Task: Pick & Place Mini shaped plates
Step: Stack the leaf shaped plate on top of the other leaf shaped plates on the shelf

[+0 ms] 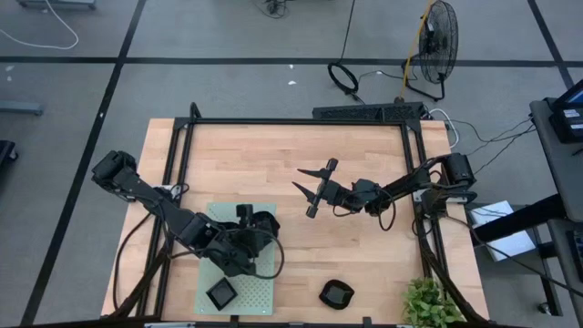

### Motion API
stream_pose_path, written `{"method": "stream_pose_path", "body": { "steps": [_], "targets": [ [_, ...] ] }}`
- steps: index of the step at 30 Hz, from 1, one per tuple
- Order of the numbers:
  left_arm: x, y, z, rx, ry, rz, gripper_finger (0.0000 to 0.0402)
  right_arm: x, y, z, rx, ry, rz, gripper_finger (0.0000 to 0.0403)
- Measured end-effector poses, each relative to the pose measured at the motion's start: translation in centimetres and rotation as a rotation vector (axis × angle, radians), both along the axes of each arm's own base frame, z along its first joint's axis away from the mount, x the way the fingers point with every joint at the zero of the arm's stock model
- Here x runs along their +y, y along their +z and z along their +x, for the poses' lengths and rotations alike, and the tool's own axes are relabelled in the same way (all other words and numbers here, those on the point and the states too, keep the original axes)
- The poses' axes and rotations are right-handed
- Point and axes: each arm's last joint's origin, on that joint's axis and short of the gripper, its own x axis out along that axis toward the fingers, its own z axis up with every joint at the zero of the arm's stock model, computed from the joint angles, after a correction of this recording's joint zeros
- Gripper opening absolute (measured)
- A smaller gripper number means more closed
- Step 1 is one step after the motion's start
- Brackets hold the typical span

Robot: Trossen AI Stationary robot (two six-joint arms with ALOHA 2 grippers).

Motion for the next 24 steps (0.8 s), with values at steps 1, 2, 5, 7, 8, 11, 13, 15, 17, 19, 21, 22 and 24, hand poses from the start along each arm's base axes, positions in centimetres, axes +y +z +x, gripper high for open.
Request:
{"method": "stream_pose_path", "body": {
  "steps": [1,2,5,7,8,11,13,15,17,19,21,22,24],
  "targets": [
    [0.0,0.1,0.1,-0.009,0.003,-0.008,0.0147,0.0,0.0,0.0,0.0,0.0,0.0,0.0168],
    [0.0,0.1,0.1,-0.015,0.01,-0.018,0.0147,0.0,0.0,0.0,0.0,0.0,0.0,0.0168],
    [0.1,0.0,0.1,-0.018,0.039,-0.045,0.0147,0.0,0.0,0.0,0.0,0.0,0.0,0.0168],
    [0.3,0.0,0.2,-0.014,0.05,-0.045,0.0147,0.0,0.0,0.0,0.0,0.0,0.0,0.0169],
    [0.5,0.0,0.2,-0.009,0.052,-0.04,0.0147,0.0,0.0,0.0,0.0,0.0,0.0,0.0169],
    [0.8,0.0,0.3,-0.009,0.062,0.016,0.0147,0.0,0.0,0.0,0.0,0.0,0.0,0.017],
    [1.0,0.0,0.3,-0.015,0.065,0.092,0.0147,0.0,0.0,0.0,0.0,0.0,0.0,0.017],
    [1.2,0.1,0.3,-0.016,0.062,0.189,0.0147,0.0,0.0,0.0,0.0,0.0,0.0,0.0171],
    [1.4,0.2,0.3,-0.022,0.075,0.278,0.0147,0.0,0.0,0.0,0.0,0.0,0.0,0.0171],
    [1.7,0.3,0.4,-0.028,0.101,0.353,0.0147,0.0,0.0,0.0,0.0,0.0,0.0,0.0171],
    [2.2,0.4,0.5,-0.03,0.137,0.408,0.0147,0.0,0.0,0.0,0.0,0.0,0.0,0.0171],
    [2.5,0.4,0.6,-0.018,0.146,0.427,0.0147,0.0,0.0,0.0,0.0,0.0,0.0,0.0171],
    [3.1,0.2,0.5,0.025,0.152,0.459,0.0147,0.0,0.0,0.0,0.0,0.0,0.0,0.0171]
  ]
}}
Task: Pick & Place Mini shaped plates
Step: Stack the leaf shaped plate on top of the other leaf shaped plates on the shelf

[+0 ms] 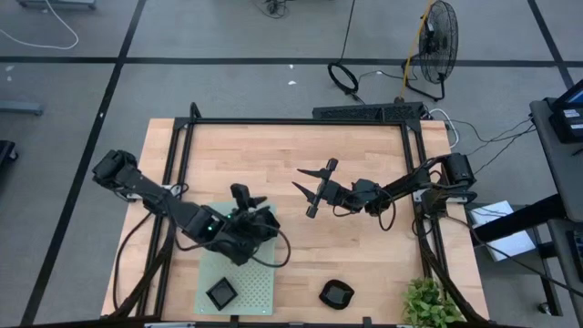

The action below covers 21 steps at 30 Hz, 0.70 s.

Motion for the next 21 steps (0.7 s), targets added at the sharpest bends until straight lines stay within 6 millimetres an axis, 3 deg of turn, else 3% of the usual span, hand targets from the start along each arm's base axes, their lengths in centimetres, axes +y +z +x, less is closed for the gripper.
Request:
{"method": "stream_pose_path", "body": {
  "steps": [4,9,21],
  "targets": [
    [1.5,-0.7,-0.6,0.08,0.077,0.0,0.0147,0.0,0.0,0.0,0.004,0.0,0.0,0.0171],
    [2.9,-1.2,-0.9,0.121,0.168,-0.13,0.0147,0.0,0.0,0.0,0.004,0.0,0.0,0.0171],
    [2.2,-1.4,-1.2,0.209,0.103,-0.355,0.0147,0.0,0.0,0.0,0.004,0.0,0.0,0.0171]
  ]
}}
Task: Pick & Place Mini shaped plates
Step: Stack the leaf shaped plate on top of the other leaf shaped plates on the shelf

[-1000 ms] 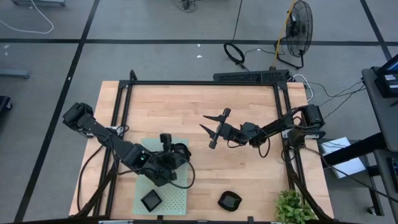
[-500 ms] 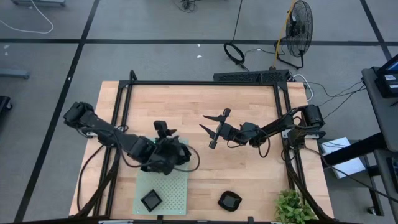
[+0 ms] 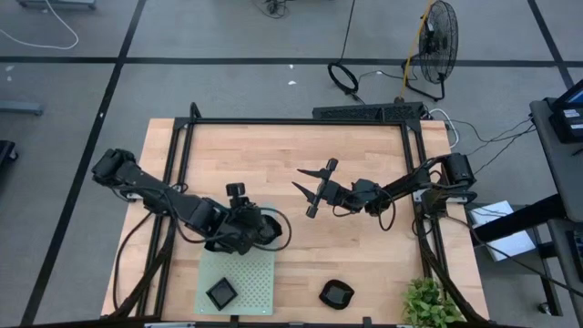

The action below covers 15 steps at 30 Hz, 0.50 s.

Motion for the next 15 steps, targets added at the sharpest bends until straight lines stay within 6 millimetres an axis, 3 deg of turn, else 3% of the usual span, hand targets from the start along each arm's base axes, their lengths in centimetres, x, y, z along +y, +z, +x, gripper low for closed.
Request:
{"method": "stream_pose_path", "body": {
  "steps": [15],
  "targets": [
    [-1.3,2.4,-1.3,-0.13,-0.064,-0.045,0.0147,0.0,0.0,0.0,-0.004,0.004,0.013,0.0171]
  ]
}}
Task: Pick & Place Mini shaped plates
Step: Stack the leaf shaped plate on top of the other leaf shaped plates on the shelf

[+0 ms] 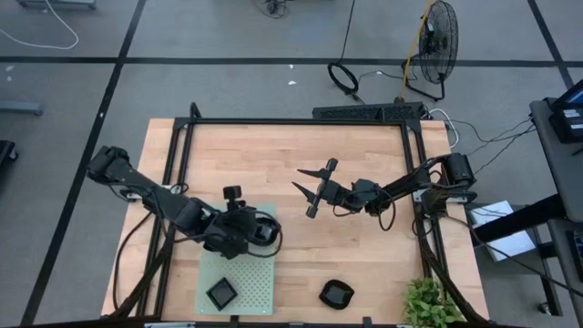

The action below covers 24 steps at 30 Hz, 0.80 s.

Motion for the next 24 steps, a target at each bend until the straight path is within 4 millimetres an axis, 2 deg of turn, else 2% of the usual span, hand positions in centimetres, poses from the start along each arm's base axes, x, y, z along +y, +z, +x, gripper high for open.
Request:
{"method": "stream_pose_path", "body": {
  "steps": [4,8,12,14,17,19,22,24],
  "targets": [
    [-0.5,1.0,0.2,-0.09,-0.041,-0.045,0.0147,0.0,0.0,0.0,0.003,0.0,0.0,0.0171],
    [-1.2,2.8,-0.5,-0.185,-0.128,-0.09,0.0147,0.0,-0.1,0.0,0.002,0.009,0.028,0.0171],
    [-1.6,4.7,-2.4,-0.259,-0.187,-0.108,0.0147,0.0,-0.1,0.0,-0.002,0.015,0.049,0.0171],
    [-1.7,4.9,-3.6,-0.291,-0.198,-0.095,0.0147,0.0,-0.2,0.1,0.0,0.019,0.057,0.0171],
    [-1.2,4.1,-5.6,-0.333,-0.19,-0.077,0.0147,0.8,0.4,-0.2,0.016,0.058,0.096,0.0171],
    [-0.3,2.8,-7.1,-0.359,-0.169,-0.076,0.0147,2.0,1.3,-0.2,0.079,0.133,0.135,0.0171],
    [0.9,0.6,-8.9,-0.417,-0.197,-0.14,0.0147,4.5,2.7,-0.5,0.301,0.221,0.212,0.0171],
    [1.6,-0.6,-9.8,-0.449,-0.288,-0.196,0.0147,6.4,3.8,-0.5,0.462,0.227,0.271,0.0171]
  ]
}}
